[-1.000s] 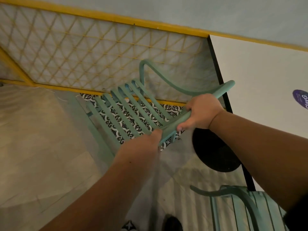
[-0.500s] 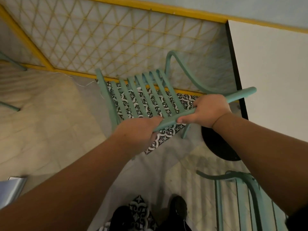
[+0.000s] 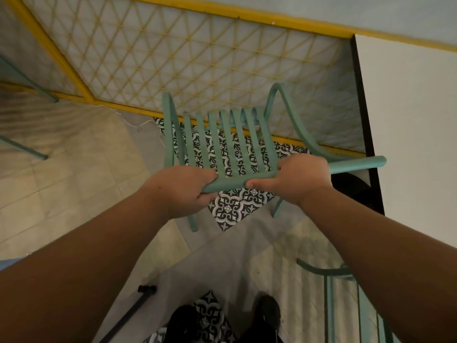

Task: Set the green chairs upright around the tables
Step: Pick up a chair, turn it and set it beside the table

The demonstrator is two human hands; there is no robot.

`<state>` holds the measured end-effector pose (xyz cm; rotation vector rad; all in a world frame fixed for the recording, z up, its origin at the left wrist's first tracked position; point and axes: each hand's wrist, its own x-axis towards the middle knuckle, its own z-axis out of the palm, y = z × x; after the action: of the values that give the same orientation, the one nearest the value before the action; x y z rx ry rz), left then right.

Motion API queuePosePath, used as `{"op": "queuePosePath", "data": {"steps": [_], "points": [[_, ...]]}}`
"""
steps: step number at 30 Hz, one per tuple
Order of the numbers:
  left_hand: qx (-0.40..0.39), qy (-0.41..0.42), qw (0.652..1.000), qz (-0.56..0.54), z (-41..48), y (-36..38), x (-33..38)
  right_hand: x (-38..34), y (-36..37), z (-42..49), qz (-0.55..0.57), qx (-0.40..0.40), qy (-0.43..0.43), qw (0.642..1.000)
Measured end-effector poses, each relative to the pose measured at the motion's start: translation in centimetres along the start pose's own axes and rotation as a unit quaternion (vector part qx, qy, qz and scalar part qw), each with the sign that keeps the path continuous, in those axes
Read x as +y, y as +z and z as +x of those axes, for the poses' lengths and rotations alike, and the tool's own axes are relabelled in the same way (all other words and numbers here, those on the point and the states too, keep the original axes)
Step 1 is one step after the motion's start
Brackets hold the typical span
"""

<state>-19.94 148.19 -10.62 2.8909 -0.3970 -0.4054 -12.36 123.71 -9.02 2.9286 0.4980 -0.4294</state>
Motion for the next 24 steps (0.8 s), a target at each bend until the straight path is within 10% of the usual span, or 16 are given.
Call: {"op": "queuePosePath", "data": {"steps": [24], "points": [[-0.007,-0.071,0.995,0.072,0.6,-0.9,-2.4,0.6,-1.2,-0.4,0.139,0.027,-0.042,0.989]]}}
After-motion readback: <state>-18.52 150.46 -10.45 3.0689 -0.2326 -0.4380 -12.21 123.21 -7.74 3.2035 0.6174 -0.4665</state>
